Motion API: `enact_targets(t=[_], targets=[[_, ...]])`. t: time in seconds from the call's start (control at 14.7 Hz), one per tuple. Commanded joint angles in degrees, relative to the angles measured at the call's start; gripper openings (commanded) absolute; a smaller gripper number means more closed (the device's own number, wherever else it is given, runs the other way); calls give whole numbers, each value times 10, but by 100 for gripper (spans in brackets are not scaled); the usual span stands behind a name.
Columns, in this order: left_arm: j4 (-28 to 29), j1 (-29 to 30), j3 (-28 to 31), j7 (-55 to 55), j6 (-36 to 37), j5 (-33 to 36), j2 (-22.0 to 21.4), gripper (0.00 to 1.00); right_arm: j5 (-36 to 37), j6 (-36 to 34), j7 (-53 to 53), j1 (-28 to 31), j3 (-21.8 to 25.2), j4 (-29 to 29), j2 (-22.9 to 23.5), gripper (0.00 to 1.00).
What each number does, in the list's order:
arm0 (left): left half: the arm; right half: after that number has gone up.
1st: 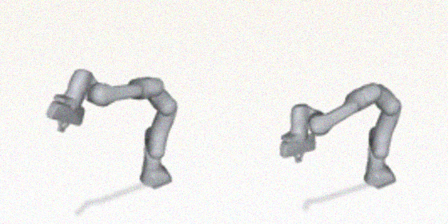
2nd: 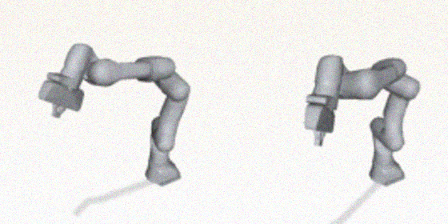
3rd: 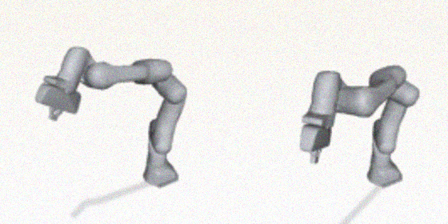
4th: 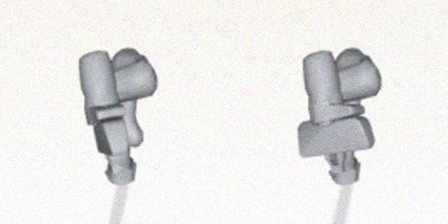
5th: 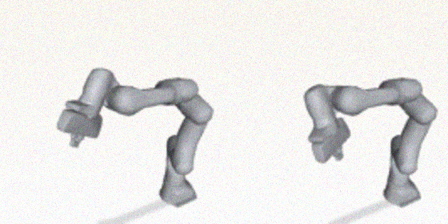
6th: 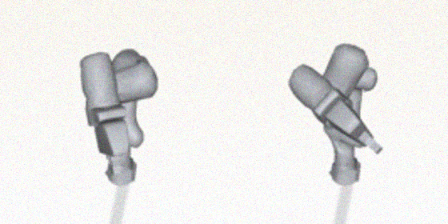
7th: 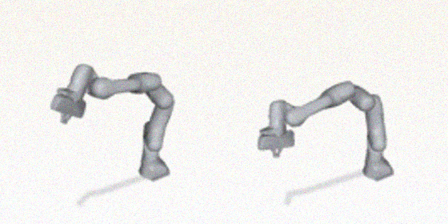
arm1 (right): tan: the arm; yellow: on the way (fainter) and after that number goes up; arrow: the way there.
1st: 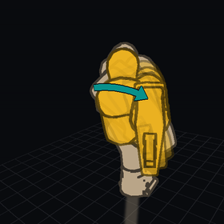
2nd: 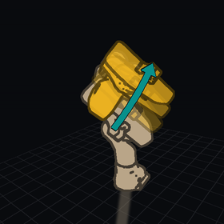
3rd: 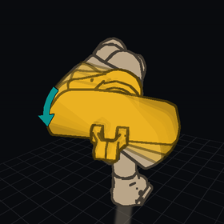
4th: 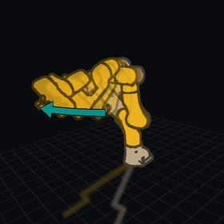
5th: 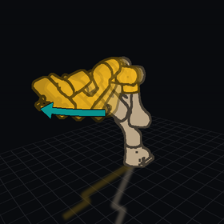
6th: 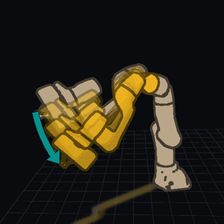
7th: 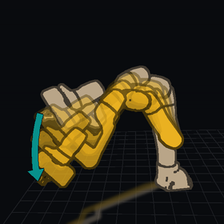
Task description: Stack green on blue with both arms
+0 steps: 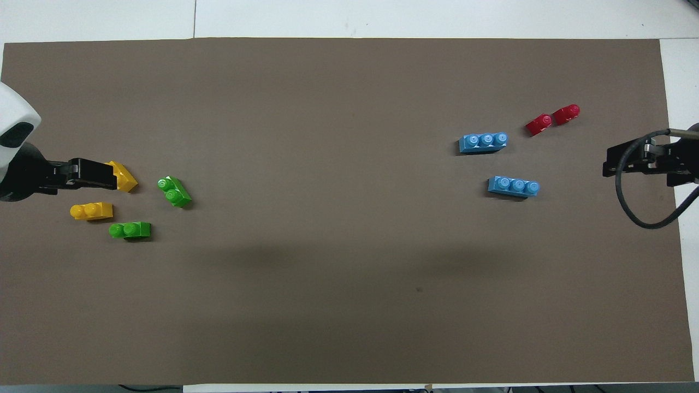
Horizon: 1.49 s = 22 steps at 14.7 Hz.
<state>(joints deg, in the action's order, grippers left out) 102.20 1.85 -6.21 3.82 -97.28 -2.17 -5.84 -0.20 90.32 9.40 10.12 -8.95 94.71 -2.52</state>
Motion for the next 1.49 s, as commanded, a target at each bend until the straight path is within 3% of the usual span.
enact_targets(t=[0.0,0.41,0.54,0.88,1.22,1.29,1.43], targets=[[-2,-4,1,0,3,7,-2,100,1,11,7,6,-3,16,-13,100],[4,1,1,6,0,6,-2,100,1,12,7,8,-3,15,-13,100],[23,3,1,66,-19,5,-9,100,1,11,3,8,-3,15,-13,100],[117,-5,0,238,-136,5,-26,100,0,20,9,24,-4,16,-12,100],[182,-7,-1,310,-231,5,4,100,9,21,11,24,-3,21,-15,100],[194,-7,-1,324,-248,5,12,100,8,28,31,28,-3,21,-14,98],[226,-6,-1,320,-296,5,21,100,3,48,171,28,-3,22,-13,95]])
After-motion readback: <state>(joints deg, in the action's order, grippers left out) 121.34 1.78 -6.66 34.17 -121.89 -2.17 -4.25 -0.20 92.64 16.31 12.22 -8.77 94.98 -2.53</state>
